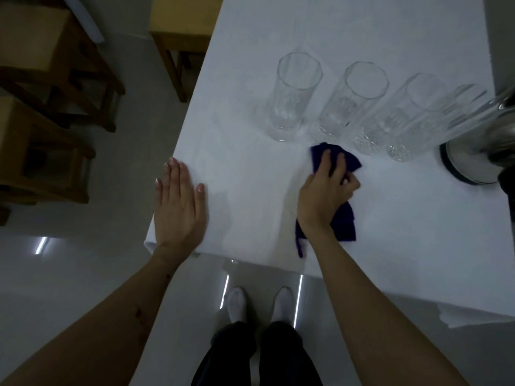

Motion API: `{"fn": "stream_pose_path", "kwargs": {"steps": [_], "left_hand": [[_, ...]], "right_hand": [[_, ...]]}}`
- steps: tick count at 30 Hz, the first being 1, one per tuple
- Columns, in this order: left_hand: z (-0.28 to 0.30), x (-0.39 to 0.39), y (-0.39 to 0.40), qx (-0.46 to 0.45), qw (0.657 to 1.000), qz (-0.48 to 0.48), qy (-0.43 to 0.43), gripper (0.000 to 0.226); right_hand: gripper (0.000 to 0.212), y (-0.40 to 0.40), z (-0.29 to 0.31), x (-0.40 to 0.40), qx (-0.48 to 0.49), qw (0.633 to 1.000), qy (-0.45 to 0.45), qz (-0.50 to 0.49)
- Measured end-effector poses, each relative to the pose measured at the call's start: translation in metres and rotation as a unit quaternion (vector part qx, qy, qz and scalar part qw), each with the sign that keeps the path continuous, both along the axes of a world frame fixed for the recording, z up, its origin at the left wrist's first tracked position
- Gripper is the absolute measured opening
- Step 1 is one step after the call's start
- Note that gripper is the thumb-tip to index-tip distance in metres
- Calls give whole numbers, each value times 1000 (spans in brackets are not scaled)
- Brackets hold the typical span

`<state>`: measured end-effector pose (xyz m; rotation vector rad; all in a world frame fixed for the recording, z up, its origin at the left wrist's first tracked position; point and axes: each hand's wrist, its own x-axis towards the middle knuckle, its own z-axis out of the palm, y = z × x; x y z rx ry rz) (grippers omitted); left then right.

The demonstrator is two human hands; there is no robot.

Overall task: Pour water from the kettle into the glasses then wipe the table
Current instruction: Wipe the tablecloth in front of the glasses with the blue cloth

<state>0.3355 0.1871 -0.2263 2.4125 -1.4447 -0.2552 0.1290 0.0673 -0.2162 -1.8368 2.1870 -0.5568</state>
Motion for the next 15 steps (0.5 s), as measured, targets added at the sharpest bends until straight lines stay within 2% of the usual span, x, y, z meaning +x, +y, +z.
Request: {"fn": "stream_pose_path", "kwargs": {"steps": [3,5,7,8,10,12,15], "left_hand": [[0,2,1,-6,1000,-1,4,61],[0,3,2,-6,1000,-2,8,61],[0,3,2,-6,1000,-3,15,59],[0,3,3,-6,1000,-5,16,59],[0,3,2,-6,1000,-6,16,59],[1,3,2,-10,1000,-4,13,60],[3,2,2,-20,1000,0,7,61]], "right_hand": [[50,11,10,19,-51,988,-85,114],[54,27,12,33,-71,960,-49,267],[55,44,5,38,-65,908,21,414],[54,49,1,34,-64,887,50,455],[54,55,-2,12,-59,866,89,489],[55,57,-1,-19,-64,861,118,490],[56,46,2,-54,-36,899,152,410]]}}
